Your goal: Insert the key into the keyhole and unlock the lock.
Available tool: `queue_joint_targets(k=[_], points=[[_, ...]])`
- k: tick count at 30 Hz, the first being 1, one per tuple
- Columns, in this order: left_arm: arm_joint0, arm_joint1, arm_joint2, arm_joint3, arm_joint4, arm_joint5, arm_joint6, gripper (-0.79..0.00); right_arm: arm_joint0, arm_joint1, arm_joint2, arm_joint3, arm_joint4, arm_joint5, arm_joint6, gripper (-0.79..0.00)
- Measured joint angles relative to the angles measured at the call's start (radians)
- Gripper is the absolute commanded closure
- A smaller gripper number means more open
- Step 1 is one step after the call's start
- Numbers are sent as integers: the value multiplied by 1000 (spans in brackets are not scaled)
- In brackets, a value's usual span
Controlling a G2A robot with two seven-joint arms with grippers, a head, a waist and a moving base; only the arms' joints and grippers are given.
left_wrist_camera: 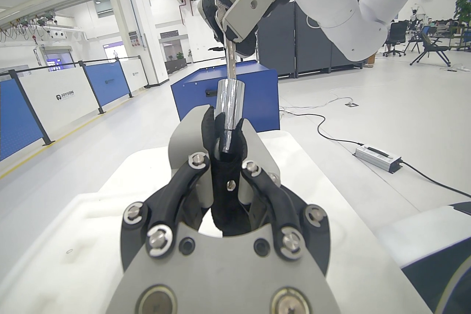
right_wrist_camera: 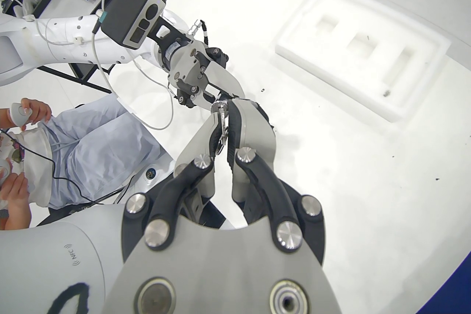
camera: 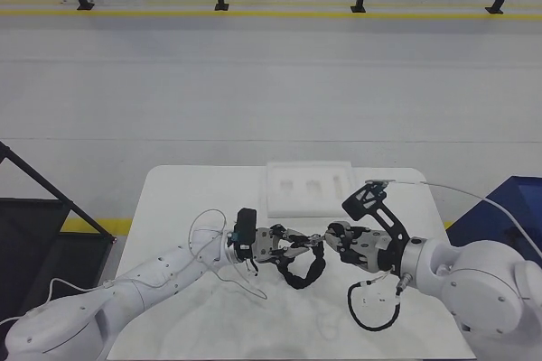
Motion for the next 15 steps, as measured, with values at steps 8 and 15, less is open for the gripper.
queue_joint_targets(k=[8, 15], points=[[0, 0, 0, -3, -6, -5, -5, 0, 3, 1, -9, 7, 2, -4, -4, 0], [-1, -1, 0, -4, -12, -10, -10, 0, 4, 1, -18, 10, -4, -11, -7, 0]])
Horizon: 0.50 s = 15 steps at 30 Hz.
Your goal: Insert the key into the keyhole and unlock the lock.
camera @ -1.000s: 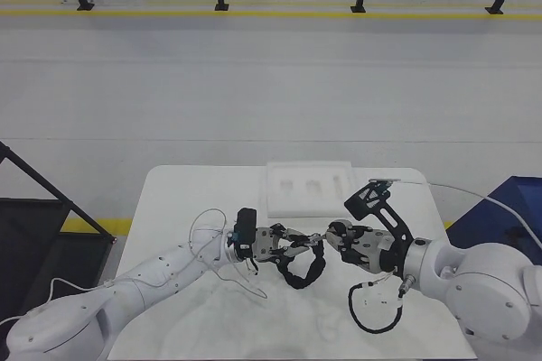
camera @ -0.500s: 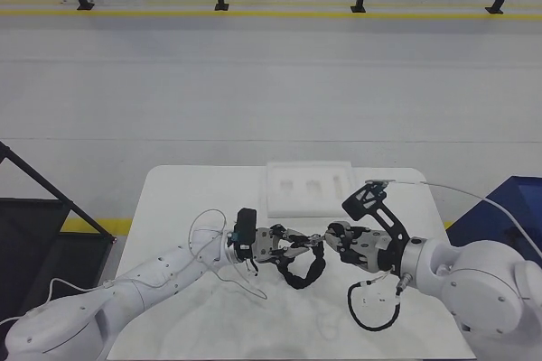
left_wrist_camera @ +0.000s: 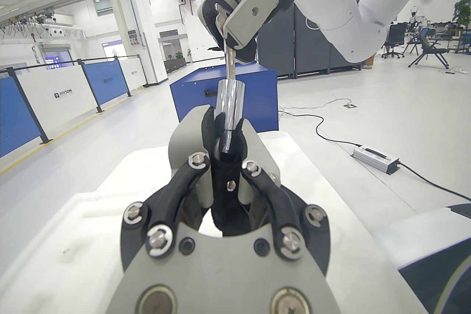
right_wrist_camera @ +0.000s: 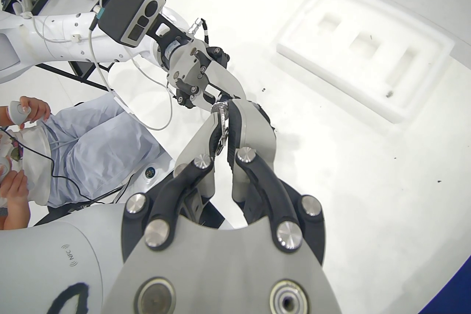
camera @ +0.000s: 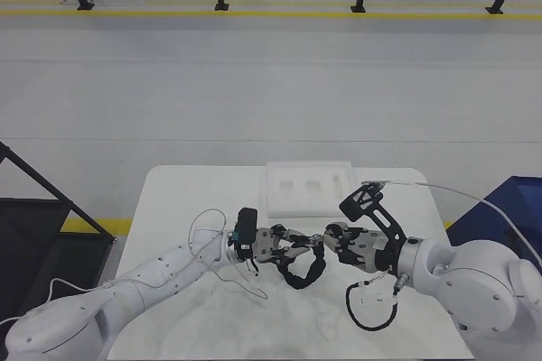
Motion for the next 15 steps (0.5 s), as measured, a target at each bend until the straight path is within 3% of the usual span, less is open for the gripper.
queue_joint_targets(k=[15], points=[[-6, -3, 0, 3, -5, -20, -20, 0, 15, 2, -37, -7, -79, -7, 13, 0]])
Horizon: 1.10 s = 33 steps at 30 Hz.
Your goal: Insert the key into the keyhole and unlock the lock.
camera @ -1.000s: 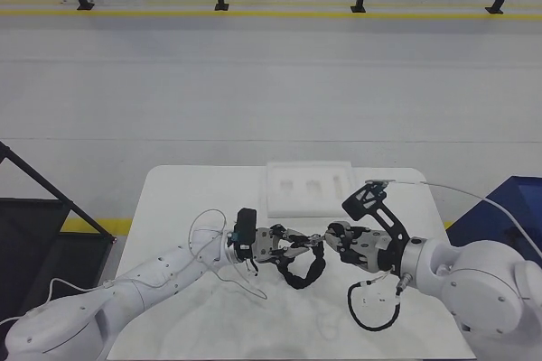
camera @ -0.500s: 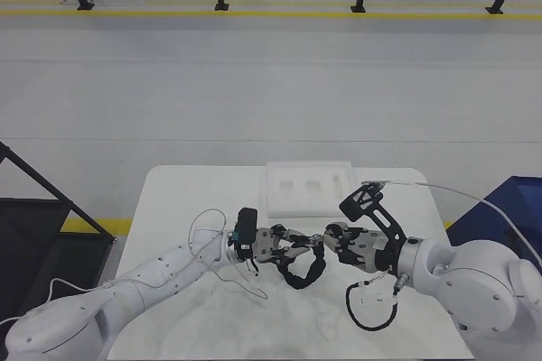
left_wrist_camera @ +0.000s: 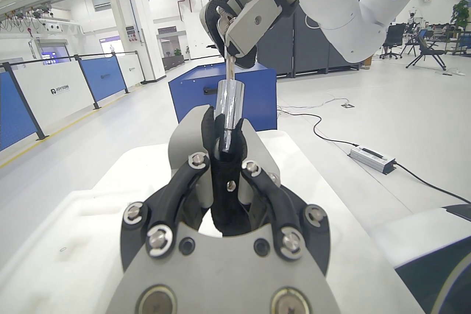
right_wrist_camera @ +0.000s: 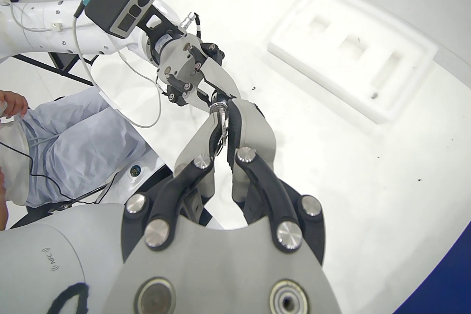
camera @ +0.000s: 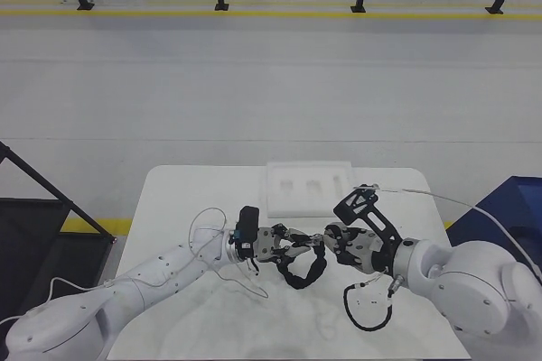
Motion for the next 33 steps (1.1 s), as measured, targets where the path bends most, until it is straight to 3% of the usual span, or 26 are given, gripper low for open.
queue_joint_targets(k=[16, 17, 19, 28, 33], points=[[-2, 1, 0, -8, -11, 3, 3, 0, 16, -4, -26, 26, 20, 6, -2, 0], [-2, 2, 0, -9, -10, 2, 2, 0, 17, -4, -28, 28, 22, 6, -3, -55], [-2, 2, 0, -9, -12, 1, 1, 0, 18, -5, -29, 32, 28, 6, -4, -785], [-4, 11, 0, -17, -71, -45, -45, 0, 33, -3, -13, 40, 55, -46, -4, -785], [-13, 38, -18, -35, -150, -127, -126, 0, 39, 2, 12, 32, 45, -141, -24, -785]])
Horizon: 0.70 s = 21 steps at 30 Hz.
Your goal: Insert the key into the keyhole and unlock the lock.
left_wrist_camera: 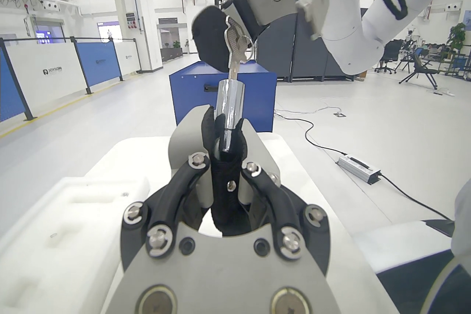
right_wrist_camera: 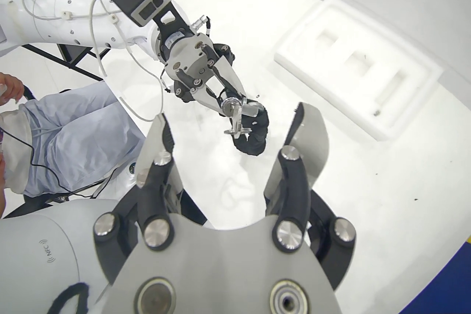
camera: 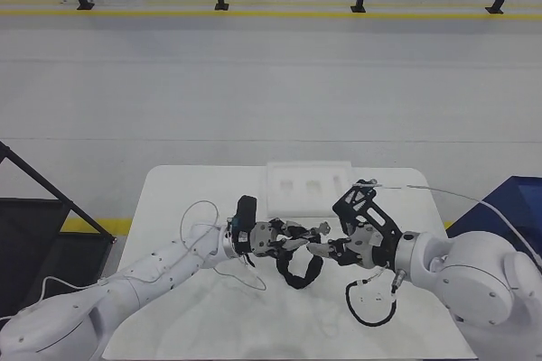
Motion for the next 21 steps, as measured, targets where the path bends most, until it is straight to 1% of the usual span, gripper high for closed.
queue_joint_targets(k=[4, 8, 10, 13, 15, 18, 21], points=[[-12, 36, -45, -22, -61, -106, -107, 0, -5, 6, 13, 4, -26, -105, 7, -785], [-15, 70, -96, -40, -106, -212, -217, 0, -11, 10, 22, 4, -27, -156, 13, -785], [-18, 85, -94, -51, -94, -221, -226, 0, -11, 10, 22, 5, -26, -156, 13, -785], [-43, 108, -59, -69, -83, -219, -222, 0, -11, 10, 22, 5, -26, -155, 13, -785], [-72, 123, -26, -85, -94, -219, -233, 0, -11, 10, 22, 5, -26, -155, 13, -785], [-114, 142, 17, -109, -128, -219, -258, 0, -11, 10, 22, 5, -26, -155, 13, -785], [-132, 157, 19, -144, -161, -219, -312, 0, -25, 10, 25, 15, -43, -154, -18, -785]])
